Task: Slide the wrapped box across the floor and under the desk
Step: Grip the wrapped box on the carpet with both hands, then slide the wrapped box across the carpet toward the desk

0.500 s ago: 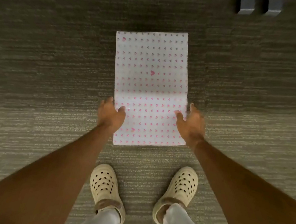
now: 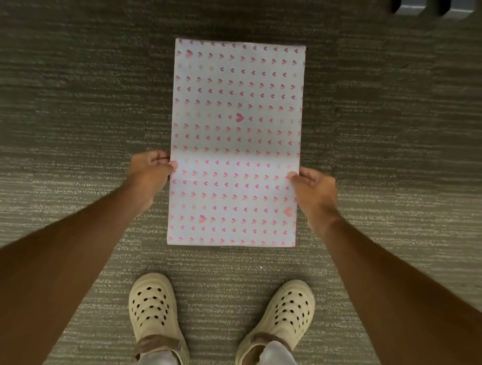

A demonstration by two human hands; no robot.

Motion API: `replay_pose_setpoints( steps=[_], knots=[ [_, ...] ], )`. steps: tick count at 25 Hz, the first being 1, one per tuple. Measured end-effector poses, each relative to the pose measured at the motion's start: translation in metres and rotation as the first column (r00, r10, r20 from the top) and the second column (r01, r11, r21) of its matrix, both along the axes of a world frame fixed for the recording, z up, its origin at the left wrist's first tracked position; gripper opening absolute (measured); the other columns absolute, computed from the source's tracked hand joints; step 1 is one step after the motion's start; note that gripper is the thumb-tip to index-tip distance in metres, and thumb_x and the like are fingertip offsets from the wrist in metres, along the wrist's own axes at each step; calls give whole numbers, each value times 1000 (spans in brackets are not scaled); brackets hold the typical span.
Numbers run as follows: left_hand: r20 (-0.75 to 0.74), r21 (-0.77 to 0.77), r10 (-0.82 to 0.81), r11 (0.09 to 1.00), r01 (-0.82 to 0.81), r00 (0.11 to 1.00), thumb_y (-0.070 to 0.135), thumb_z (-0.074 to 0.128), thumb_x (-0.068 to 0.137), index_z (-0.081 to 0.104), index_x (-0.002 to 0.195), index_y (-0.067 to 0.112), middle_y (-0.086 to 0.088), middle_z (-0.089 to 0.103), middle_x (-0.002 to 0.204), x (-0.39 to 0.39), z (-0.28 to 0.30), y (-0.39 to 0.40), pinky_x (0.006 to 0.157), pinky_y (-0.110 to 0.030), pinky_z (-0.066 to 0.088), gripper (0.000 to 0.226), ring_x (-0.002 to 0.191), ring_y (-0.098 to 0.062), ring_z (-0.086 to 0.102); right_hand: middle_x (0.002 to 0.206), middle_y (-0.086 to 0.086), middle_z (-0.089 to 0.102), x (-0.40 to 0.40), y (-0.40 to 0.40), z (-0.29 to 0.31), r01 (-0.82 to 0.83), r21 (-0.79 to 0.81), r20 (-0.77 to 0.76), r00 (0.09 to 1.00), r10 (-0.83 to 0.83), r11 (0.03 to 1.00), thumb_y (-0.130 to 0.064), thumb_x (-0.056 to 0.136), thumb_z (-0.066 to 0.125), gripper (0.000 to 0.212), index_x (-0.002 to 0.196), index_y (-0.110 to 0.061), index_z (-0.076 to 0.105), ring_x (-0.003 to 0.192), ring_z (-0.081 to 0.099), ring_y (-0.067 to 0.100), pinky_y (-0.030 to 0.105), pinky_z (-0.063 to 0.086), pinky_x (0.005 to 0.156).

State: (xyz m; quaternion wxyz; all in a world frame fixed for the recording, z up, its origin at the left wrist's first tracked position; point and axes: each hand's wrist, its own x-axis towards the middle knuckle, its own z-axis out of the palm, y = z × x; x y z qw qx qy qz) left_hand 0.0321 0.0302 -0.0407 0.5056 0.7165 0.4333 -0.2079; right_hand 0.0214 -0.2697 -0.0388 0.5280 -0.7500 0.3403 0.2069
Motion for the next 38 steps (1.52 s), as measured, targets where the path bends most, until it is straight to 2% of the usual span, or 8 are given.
replay_pose_setpoints(
  steps=[6, 11, 14, 19, 26, 31, 34, 38],
  knots=[
    [49, -40, 54, 998, -52, 997, 1, 64, 88, 63, 120, 2, -11, 70, 110, -1, 0, -4, 91, -42, 56, 31, 96, -21, 68, 84, -12, 72, 1, -5, -3, 54, 56, 13, 998, -54, 997, -12, 91, 68, 13, 103, -16, 72, 74, 71, 1, 19, 59, 66],
    [76, -66, 42, 997, -37, 996, 1, 65, 88, 64, 120, 3, -10, 71, 107, 3, 14, -10, 86, -37, 58, 32, 96, -22, 69, 90, -5, 73, -1, -18, 8, 81, 112, -10, 997, -81, 990, -11, 92, 67, 11, 99, -17, 72, 79, 73, 8, 22, 61, 65],
    [104, -72, 9, 997, -2, 995, 1, 64, 88, 65, 115, 4, -8, 72, 103, 8, 35, -18, 75, -31, 59, 27, 92, -20, 70, 93, -1, 75, -1, -31, 26, 91, 140, -20, 996, -89, 986, -11, 92, 67, 10, 98, -18, 71, 79, 73, 10, 21, 60, 62],
    [137, -108, -15, 994, 30, 990, 0, 65, 88, 68, 102, 12, -1, 73, 93, 21, 70, -38, 56, -17, 56, 19, 81, -11, 71, 99, 4, 76, 7, -59, 56, 101, 146, -33, 995, -97, 984, -13, 92, 68, 21, 111, -7, 70, 85, 74, 17, 25, 60, 60],
    [181, -109, -14, 993, 35, 983, 4, 68, 86, 69, 95, 16, -4, 74, 99, 52, 114, -74, 63, -24, 58, 16, 90, -17, 72, 96, 5, 77, 39, -101, 101, 36, 155, 40, 998, -43, 987, -18, 92, 68, 17, 106, -9, 72, 80, 75, 17, 23, 58, 56],
    [243, -84, 5, 996, 16, 970, 4, 72, 82, 69, 94, 19, -4, 74, 103, 86, 127, -89, 91, -44, 56, 19, 99, -22, 70, 90, 0, 79, 84, -117, 111, 4, 114, 118, 993, -18, 993, -18, 88, 73, 15, 101, -11, 75, 73, 76, 12, 21, 57, 54],
    [273, -41, -23, 999, 36, 962, 6, 73, 83, 70, 84, 24, 0, 75, 94, 112, 123, -91, 90, -42, 57, 18, 93, -19, 71, 92, -5, 78, 109, -119, 110, 17, 118, 157, 987, -35, 993, -17, 86, 75, 11, 97, -17, 76, 81, 75, 12, 19, 57, 56],
    [297, -20, -89, 995, 100, 951, 11, 69, 87, 71, 81, 31, 7, 76, 89, 148, 110, -88, 80, -32, 57, 21, 90, -14, 72, 84, -7, 76, 147, -112, 100, -6, 72, 154, 988, -5, 997, -22, 87, 74, 6, 82, -24, 74, 67, 73, 4, 13, 52, 48]
  ],
)
